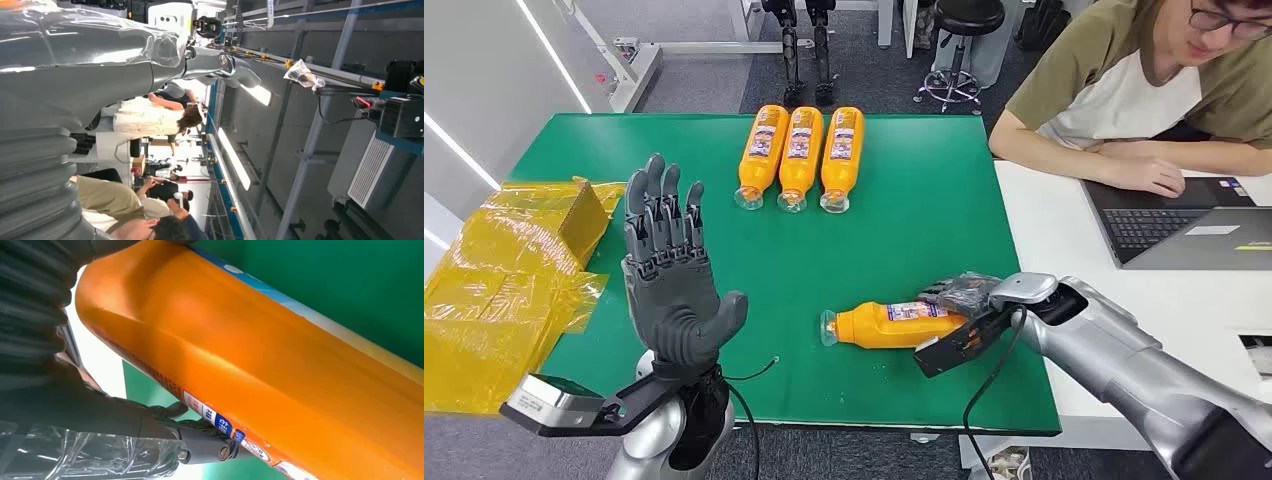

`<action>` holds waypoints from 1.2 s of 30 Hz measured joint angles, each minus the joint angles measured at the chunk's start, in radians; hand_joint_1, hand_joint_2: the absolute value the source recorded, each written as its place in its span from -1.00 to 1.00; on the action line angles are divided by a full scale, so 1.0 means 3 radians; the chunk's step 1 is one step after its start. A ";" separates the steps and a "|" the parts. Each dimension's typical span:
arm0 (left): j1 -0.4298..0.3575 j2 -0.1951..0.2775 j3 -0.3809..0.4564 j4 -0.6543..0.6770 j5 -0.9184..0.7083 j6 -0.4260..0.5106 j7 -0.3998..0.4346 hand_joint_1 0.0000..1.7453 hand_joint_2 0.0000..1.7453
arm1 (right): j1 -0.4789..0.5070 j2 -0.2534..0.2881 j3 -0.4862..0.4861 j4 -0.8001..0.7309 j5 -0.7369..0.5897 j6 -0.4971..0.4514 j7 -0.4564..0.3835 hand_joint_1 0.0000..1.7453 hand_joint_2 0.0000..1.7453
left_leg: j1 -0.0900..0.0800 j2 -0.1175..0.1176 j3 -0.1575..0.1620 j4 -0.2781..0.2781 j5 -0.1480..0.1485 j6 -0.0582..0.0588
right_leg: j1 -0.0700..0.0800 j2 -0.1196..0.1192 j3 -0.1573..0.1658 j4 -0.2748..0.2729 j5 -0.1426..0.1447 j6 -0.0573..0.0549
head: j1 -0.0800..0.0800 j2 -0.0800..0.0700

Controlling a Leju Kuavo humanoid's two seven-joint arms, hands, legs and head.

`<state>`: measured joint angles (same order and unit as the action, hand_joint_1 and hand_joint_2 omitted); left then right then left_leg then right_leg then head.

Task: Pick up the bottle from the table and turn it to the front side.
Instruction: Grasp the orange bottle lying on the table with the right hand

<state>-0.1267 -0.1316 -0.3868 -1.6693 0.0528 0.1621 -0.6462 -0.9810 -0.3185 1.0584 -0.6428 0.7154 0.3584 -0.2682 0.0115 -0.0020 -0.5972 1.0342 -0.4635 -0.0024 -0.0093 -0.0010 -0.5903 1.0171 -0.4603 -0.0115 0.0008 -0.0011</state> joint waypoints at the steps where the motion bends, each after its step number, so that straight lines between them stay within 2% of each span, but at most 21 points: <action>1: 0.0000 0.0000 0.0000 0.0003 0.0000 0.0000 0.0000 -1.00 1.00 | 0.0000 0.0000 0.0003 0.0009 -0.0011 0.0001 0.0009 -1.00 1.00 | 0.0000 0.0000 0.0000 0.0000 0.0000 0.0000 | 0.0000 0.0000 0.0000 0.0000 0.0000 0.0000 | 0.0000 0.0000; 6: 0.0000 -0.0001 0.0000 0.0019 0.0008 0.0003 0.0000 -1.00 1.00 | -0.0004 0.0000 0.0055 0.0129 -0.0064 -0.0027 0.0054 -1.00 1.00 | 0.0000 -0.0001 0.0000 0.0000 0.0000 0.0000 | 0.0000 0.0000 0.0000 0.0000 0.0000 0.0000 | 0.0000 0.0000; 7: 0.0000 -0.0001 0.0000 0.0022 0.0009 0.0004 0.0000 -1.00 1.00 | -0.0003 0.0000 0.0069 0.0162 -0.0073 -0.0049 0.0054 -0.94 1.00 | 0.0000 -0.0001 0.0000 0.0000 0.0000 0.0000 | 0.0000 0.0000 0.0000 0.0000 0.0000 0.0000 | 0.0000 0.0000; 10: 0.0000 -0.0001 0.0001 0.0030 0.0016 0.0020 0.0000 -1.00 1.00 | 0.0003 0.0001 0.0106 0.0248 -0.0080 -0.0156 0.0051 0.56 1.00 | 0.0000 0.0000 0.0000 0.0000 0.0000 0.0000 | 0.0000 0.0000 0.0000 -0.0001 0.0000 0.0000 | 0.0000 0.0000; 11: 0.0000 0.0000 0.0002 0.0032 0.0020 0.0027 0.0000 -1.00 1.00 | 0.0007 0.0001 0.0118 0.0269 -0.0077 -0.0200 0.0047 1.00 1.00 | 0.0000 0.0000 0.0000 0.0000 0.0000 0.0000 | 0.0000 0.0000 0.0000 -0.0001 0.0000 0.0000 | 0.0000 0.0000; 17: 0.0000 0.0001 0.0006 0.0034 0.0044 0.0096 -0.0003 -1.00 1.00 | 0.0063 0.0022 0.0154 0.0319 -0.0031 -0.0580 0.0023 1.00 1.00 | 0.0000 0.0000 0.0001 0.0000 0.0000 0.0000 | 0.0000 0.0001 0.0000 0.0000 0.0000 0.0000 | 0.0000 0.0000; 27: 0.0000 0.0012 0.0006 0.0034 0.0112 0.0155 -0.0048 -1.00 1.00 | 0.0201 0.0055 0.0109 0.0270 -0.0028 -0.0854 0.0061 1.00 1.00 | 0.0000 0.0002 0.0004 0.0000 0.0000 0.0000 | 0.0000 0.0003 0.0001 -0.0001 0.0000 0.0000 | 0.0000 0.0000; 32: 0.0002 0.0030 0.0006 0.0034 0.0148 0.0209 -0.0059 -1.00 1.00 | 0.0401 0.0028 -0.0062 0.0055 0.0020 -0.1185 0.0212 1.00 1.00 | 0.0001 0.0007 0.0008 -0.0001 -0.0002 -0.0001 | 0.0001 0.0007 0.0005 -0.0001 0.0000 0.0000 | 0.0000 0.0000; 36: 0.0030 0.0035 0.0006 0.0034 0.0149 0.0275 -0.0060 -1.00 1.00 | 0.0753 0.0054 -0.0394 -0.0249 0.0006 -0.1668 0.0388 1.00 1.00 | 0.0001 0.0004 0.0005 -0.0001 -0.0002 -0.0001 | 0.0001 0.0004 0.0005 0.0000 0.0000 0.0000 | 0.0001 0.0000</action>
<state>-0.1176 -0.1211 -0.3850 -1.6591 0.0975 0.2446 -0.6643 -0.7551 -0.3023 0.9401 -0.7175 0.7174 -0.1420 -0.1519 0.0119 -0.0007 -0.5956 1.0338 -0.4639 -0.0028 -0.0090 0.0001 -0.5888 1.0170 -0.4603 -0.0115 0.0010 -0.0011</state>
